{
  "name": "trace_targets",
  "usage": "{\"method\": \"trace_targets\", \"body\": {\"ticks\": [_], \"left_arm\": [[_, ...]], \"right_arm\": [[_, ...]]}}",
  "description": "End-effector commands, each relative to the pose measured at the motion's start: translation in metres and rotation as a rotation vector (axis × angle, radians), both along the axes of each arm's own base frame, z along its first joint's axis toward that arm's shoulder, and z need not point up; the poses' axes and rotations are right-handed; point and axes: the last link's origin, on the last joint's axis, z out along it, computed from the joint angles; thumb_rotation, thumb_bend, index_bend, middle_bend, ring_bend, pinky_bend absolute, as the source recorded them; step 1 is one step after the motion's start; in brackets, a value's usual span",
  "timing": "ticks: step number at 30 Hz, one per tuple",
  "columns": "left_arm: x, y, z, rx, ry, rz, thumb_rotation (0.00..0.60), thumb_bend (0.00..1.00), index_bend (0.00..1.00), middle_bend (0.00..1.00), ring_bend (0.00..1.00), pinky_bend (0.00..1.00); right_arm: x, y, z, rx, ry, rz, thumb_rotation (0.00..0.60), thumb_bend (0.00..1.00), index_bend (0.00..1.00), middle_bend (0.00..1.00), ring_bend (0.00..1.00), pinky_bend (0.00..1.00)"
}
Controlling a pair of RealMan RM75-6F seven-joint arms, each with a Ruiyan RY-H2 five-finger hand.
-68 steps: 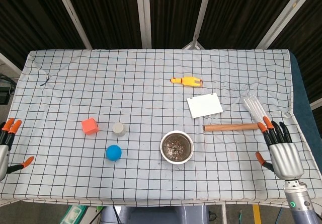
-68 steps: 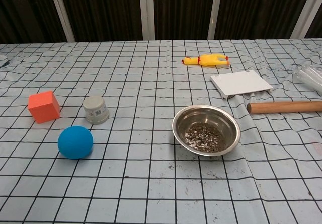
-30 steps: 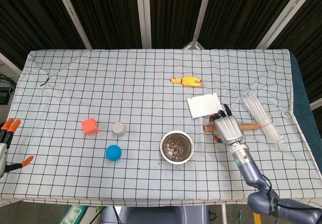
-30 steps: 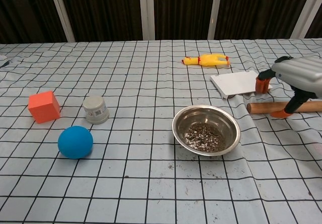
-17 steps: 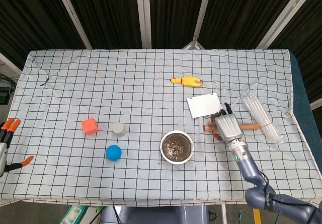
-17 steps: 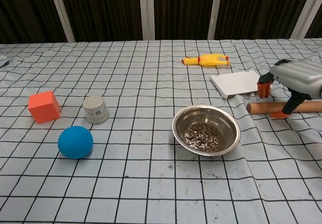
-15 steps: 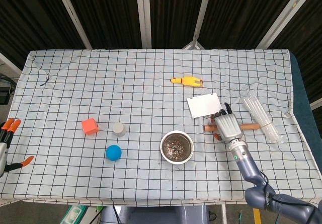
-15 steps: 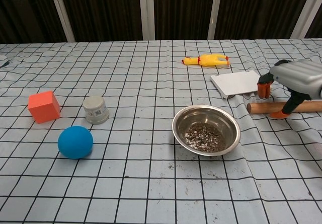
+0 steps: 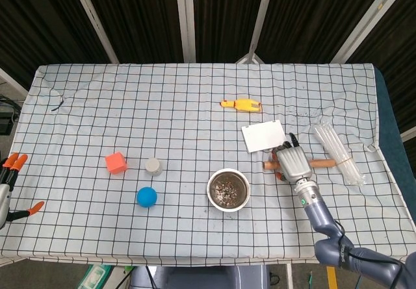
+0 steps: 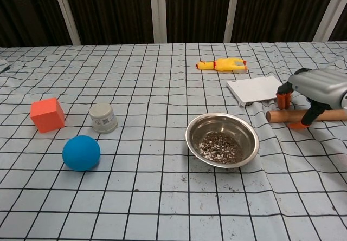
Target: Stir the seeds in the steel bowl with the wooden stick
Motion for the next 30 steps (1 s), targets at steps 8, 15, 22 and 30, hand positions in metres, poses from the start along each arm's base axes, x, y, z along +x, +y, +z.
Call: {"method": "trace_targets", "body": {"ticks": [8,15,22,30], "left_arm": [[-0.0002,0.0000,0.0000,-0.003,-0.007,0.003,0.600,0.00,0.00,0.00,0.00,0.00],[-0.0003,0.0001,-0.0001,-0.004,-0.009,0.003,0.600,0.00,0.00,0.00,0.00,0.00],[-0.0001,0.0001,-0.0001,-0.005,-0.010,0.002,0.600,0.00,0.00,0.00,0.00,0.00],[0.0000,-0.0001,-0.0001,-0.005,-0.011,0.002,0.600,0.00,0.00,0.00,0.00,0.00]], "right_arm": [[0.0004,-0.0001,-0.0028,0.006,0.000,-0.004,0.600,0.35,0.48,0.43,0.26,0.00],[0.0006,-0.0002,-0.0035,0.009,0.005,-0.005,0.600,0.38,0.49,0.43,0.26,0.00],[0.0010,-0.0001,-0.0039,0.011,0.009,-0.007,0.600,0.41,0.53,0.44,0.26,0.00],[0.0034,0.0003,-0.0025,-0.006,0.007,0.014,0.600,0.42,0.66,0.54,0.49,0.00]]}}
